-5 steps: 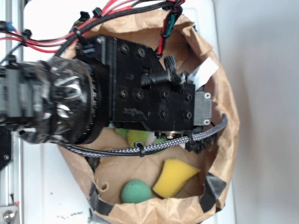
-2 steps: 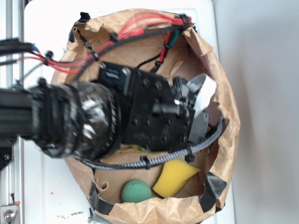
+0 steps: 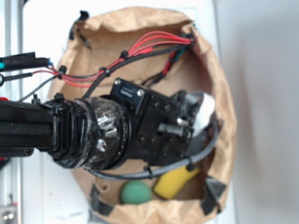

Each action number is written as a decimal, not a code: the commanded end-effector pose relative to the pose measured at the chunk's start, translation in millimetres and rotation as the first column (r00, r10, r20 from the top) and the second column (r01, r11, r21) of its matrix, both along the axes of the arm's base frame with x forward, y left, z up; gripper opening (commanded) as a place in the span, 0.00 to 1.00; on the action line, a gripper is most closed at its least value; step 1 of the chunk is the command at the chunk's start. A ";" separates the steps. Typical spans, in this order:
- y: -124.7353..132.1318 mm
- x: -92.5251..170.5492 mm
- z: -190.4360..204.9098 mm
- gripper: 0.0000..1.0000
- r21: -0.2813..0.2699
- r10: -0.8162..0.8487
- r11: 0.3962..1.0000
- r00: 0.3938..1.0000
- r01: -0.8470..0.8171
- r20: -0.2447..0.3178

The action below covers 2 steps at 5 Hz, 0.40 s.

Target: Grab the blue cloth.

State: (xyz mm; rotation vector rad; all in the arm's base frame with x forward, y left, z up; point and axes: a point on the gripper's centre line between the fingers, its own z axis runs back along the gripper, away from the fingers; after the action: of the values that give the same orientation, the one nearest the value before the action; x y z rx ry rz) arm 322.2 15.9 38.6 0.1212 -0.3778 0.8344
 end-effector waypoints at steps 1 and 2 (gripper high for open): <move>6.5 -1.1 11.4 0.00 0.008 0.009 1.000 0.999 -0.009 0.047; 6.8 -2.0 28.6 0.00 -0.015 0.002 1.000 0.998 -0.001 0.057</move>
State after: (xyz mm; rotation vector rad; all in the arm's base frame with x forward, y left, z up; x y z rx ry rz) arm 316.0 15.2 44.4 0.1196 -0.3606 0.8441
